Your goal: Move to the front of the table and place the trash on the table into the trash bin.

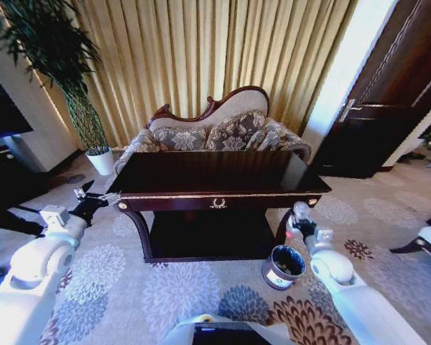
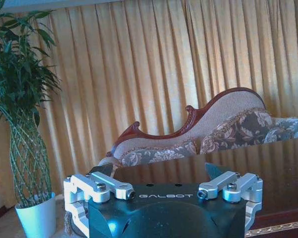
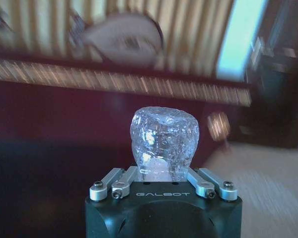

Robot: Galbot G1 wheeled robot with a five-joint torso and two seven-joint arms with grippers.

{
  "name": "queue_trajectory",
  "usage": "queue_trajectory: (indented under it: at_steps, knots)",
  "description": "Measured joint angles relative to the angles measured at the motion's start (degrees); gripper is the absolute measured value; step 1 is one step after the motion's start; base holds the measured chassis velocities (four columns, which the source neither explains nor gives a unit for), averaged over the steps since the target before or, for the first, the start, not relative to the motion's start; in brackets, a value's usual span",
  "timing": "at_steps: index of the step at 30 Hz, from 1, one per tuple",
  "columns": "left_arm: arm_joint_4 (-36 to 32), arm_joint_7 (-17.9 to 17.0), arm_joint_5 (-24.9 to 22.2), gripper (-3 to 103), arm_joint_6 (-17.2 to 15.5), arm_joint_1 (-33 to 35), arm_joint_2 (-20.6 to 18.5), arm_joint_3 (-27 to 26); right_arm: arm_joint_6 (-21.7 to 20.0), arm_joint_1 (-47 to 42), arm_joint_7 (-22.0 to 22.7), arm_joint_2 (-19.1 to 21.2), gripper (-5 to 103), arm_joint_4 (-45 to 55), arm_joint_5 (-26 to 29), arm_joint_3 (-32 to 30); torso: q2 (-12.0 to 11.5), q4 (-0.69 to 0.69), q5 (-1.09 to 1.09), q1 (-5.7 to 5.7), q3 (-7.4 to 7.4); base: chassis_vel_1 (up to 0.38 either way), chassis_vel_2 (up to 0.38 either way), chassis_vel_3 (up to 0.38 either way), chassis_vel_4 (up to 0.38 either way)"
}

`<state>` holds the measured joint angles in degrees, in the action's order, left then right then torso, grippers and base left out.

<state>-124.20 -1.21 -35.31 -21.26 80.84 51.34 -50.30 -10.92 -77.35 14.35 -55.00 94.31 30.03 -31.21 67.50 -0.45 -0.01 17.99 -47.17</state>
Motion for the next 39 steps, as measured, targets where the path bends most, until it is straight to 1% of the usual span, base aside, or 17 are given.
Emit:
queue_trajectory:
  at_steps: [3, 4, 5, 8, 9, 15, 20, 22, 25, 27, 28, 29, 32, 34, 37, 38, 39]
  knots:
    - [-0.64, -0.07, 0.0, 100, -0.02, 0.2, 0.42, 0.0, 0.56, 3.99, -0.37, -2.66, 24, -10.41, -2.92, 1.24, -0.01, 0.02, 0.01, 0.0, 0.0, 0.0, 0.0, 0.0, 0.0]
    - [-1.06, -0.07, -0.01, 100, -0.03, 0.38, 0.48, -0.15, 1.57, 6.82, -0.65, -4.41, 24, -17.44, -5.24, 1.68, -0.01, 0.02, 0.03, 0.0, -0.01, 0.0, 0.0, 0.0, 0.0]
    - [-1.06, -0.07, -0.01, 100, -0.03, 0.38, 0.48, -0.15, 1.57, 6.82, -0.65, -4.41, 24, -17.44, -5.24, 1.68, -0.01, 0.02, 0.03, 0.0, -0.01, 0.0, 0.0, 0.0, 0.0]
    - [-1.8, -0.07, -0.09, 100, -0.05, 0.52, 0.46, -0.41, 3.97, 11.33, -1.21, -6.85, 24, -27.38, -9.51, 1.9, -0.02, 0.01, 0.03, 0.02, -0.02, 0.0, 0.0, 0.0, 0.0]
    - [-2.16, -0.07, -0.16, 100, -0.08, 0.54, 0.4, -0.5, 5.53, 14.77, -1.3, -8.37, 24, -33.51, -12.01, 1.85, -0.02, -0.01, 0.03, 0.02, -0.01, 0.0, 0.0, 0.0, 0.0]
    - [-2.84, -0.09, -0.22, 100, -0.1, 0.62, 0.34, -0.49, 8.05, 24.48, -0.11, -12.45, 24, -45.01, -16.43, 0.74, -0.01, 0.05, 0.0, 0.02, -0.01, 0.0, 0.0, 0.0, 0.0]
    - [-3.14, -0.08, -0.23, 100, -0.1, 0.72, 0.51, -0.3, 8.96, 27.97, 1.46, -13.92, 22, -49.22, -19.33, 0.03, -0.02, 0.03, 0.0, 0.02, -0.02, 0.0, 0.0, 0.0, 0.0]
    - [-3.21, -0.07, -0.24, 100, -0.1, 0.66, 0.62, -0.25, 8.22, 28.38, 1.76, -14.1, 33, -49.71, -20.32, -0.26, -0.02, 0.02, 0.01, 0.02, -0.02, 0.0, 0.0, 0.0, 0.0]
    - [-3.13, -0.05, -0.24, 100, -0.03, 0.41, 0.83, -0.04, 7.87, 28.59, 2.12, -14.18, 38, -50.57, -22.8, -1.02, -0.01, 0.01, 0.01, 0.01, -0.01, 0.0, 0.0, 0.0, 0.0]
    - [-2.89, -0.03, -0.18, 100, -0.02, 0.06, 1.09, 0.58, 7.71, 28.59, 2.36, -14.04, 49, -51.04, -24.0, -1.48, -0.01, 0.0, 0.01, 0.02, -0.01, 0.0, 0.0, 0.0, 0.0]
    - [-2.89, -0.02, -0.12, 100, -0.05, -0.03, 1.18, 0.76, 7.7, 28.58, 2.47, -13.96, 55, -51.06, -24.03, -1.58, -0.01, 0.01, 0.0, 0.02, -0.01, 0.0, 0.0, 0.0, 0.0]
    - [-2.89, -0.02, -0.12, 100, -0.05, -0.03, 1.18, 0.76, 7.7, 28.58, 2.47, -13.96, 55, -51.06, -24.03, -1.58, -0.01, 0.01, 0.0, 0.02, -0.01, 0.0, 0.0, 0.0, 0.0]
    - [-2.92, -0.03, 0.63, 100, -0.16, -0.21, 1.55, 1.63, 7.63, 28.55, 2.91, -13.46, 71, -51.05, -23.65, -1.8, -0.01, 0.01, 0.01, 0.02, -0.01, 0.0, 0.0, 0.0, 0.0]
    - [-2.92, -0.03, 0.91, 100, -0.16, -0.23, 1.6, 1.82, 7.62, 28.52, 3.03, -13.36, 71, -50.99, -23.51, -1.81, -0.01, 0.01, 0.01, 0.02, -0.01, 0.0, 0.0, 0.0, 0.0]
    - [-2.97, -0.04, 1.24, 100, -0.16, -0.25, 1.61, 2.05, 7.58, 28.08, 3.26, -12.86, 87, -50.3, -23.11, -1.8, -0.01, 0.02, 0.0, 0.02, -0.01, 0.0, 0.0, 0.0, 0.0]
    - [-2.97, -0.04, 1.24, 100, -0.16, -0.25, 1.61, 2.05, 7.58, 28.08, 3.26, -12.86, 87, -50.3, -23.11, -1.8, -0.01, 0.02, 0.0, 0.02, -0.01, 0.0, 0.0, 0.0, 0.0]
    - [-2.97, -0.04, 1.27, 100, -0.16, -0.27, 1.54, 2.05, 7.57, 27.9, 3.27, -12.72, 92, -50.06, -22.99, -1.79, -0.01, 0.02, 0.01, 0.02, -0.01, 0.0, 0.0, 0.0, 0.0]
